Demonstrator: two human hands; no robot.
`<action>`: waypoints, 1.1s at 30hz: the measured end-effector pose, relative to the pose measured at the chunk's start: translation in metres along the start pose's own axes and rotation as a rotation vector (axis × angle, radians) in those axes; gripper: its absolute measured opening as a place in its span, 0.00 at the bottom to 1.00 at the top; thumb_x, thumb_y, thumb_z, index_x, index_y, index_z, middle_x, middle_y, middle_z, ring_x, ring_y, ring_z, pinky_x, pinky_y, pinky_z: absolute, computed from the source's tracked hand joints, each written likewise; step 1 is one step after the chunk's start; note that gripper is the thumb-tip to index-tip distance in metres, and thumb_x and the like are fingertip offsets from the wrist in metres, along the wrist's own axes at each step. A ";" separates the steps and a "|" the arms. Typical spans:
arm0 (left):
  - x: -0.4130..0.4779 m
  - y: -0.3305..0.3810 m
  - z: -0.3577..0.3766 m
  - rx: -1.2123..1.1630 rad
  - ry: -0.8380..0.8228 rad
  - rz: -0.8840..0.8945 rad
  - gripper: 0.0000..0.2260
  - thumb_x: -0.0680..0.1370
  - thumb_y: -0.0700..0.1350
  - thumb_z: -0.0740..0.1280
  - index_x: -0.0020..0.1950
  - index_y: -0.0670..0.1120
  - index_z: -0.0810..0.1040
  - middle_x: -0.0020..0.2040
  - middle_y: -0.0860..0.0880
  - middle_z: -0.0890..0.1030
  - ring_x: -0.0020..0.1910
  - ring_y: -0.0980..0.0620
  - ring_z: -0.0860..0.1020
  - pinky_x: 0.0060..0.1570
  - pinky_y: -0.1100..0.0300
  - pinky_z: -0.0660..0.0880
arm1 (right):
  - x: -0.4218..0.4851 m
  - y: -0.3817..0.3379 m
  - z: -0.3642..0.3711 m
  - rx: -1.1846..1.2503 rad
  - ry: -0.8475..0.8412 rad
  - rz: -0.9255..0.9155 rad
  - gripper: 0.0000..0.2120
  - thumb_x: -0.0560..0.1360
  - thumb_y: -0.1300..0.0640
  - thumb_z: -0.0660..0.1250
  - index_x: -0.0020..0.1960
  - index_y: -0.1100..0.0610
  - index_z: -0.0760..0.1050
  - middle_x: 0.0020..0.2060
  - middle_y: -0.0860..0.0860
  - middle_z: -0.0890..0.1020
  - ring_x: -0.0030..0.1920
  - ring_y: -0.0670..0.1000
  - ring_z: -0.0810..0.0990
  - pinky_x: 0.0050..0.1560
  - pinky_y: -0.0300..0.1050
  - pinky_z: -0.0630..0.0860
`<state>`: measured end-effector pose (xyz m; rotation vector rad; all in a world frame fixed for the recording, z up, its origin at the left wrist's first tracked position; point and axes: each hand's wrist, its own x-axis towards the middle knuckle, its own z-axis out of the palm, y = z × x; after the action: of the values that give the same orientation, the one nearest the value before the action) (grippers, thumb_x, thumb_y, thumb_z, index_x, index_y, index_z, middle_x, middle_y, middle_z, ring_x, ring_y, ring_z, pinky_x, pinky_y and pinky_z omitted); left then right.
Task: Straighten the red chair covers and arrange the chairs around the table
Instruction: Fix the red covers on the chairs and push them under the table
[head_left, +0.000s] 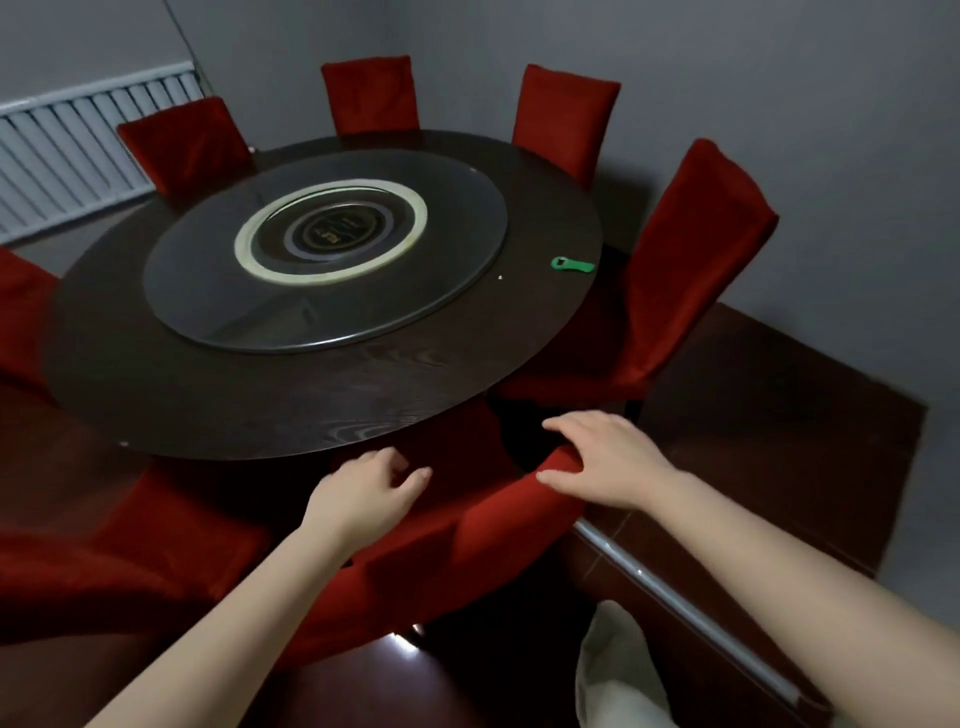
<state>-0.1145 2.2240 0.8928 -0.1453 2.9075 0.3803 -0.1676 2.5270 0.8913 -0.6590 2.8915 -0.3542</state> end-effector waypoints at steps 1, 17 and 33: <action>0.007 0.017 -0.008 0.014 0.026 0.049 0.24 0.77 0.69 0.58 0.61 0.54 0.77 0.60 0.52 0.80 0.60 0.49 0.78 0.57 0.52 0.75 | 0.000 0.012 -0.009 -0.012 0.013 0.013 0.37 0.71 0.31 0.62 0.74 0.49 0.65 0.71 0.47 0.71 0.71 0.50 0.68 0.70 0.48 0.64; 0.173 0.444 -0.018 0.212 0.073 0.636 0.32 0.73 0.68 0.63 0.73 0.54 0.68 0.68 0.52 0.75 0.68 0.48 0.72 0.65 0.47 0.70 | -0.043 0.300 -0.148 -0.107 0.236 0.248 0.41 0.68 0.31 0.63 0.76 0.49 0.62 0.73 0.47 0.69 0.72 0.52 0.66 0.70 0.52 0.63; 0.357 0.643 0.006 0.198 0.050 0.609 0.31 0.76 0.68 0.61 0.74 0.52 0.66 0.71 0.50 0.74 0.70 0.46 0.71 0.64 0.47 0.69 | 0.008 0.555 -0.222 -0.039 0.155 0.336 0.37 0.73 0.36 0.64 0.77 0.48 0.58 0.75 0.47 0.64 0.74 0.51 0.63 0.73 0.51 0.61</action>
<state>-0.5403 2.8190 0.9671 0.7820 2.9559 0.1721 -0.4451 3.0516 0.9577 -0.1470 3.0877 -0.3162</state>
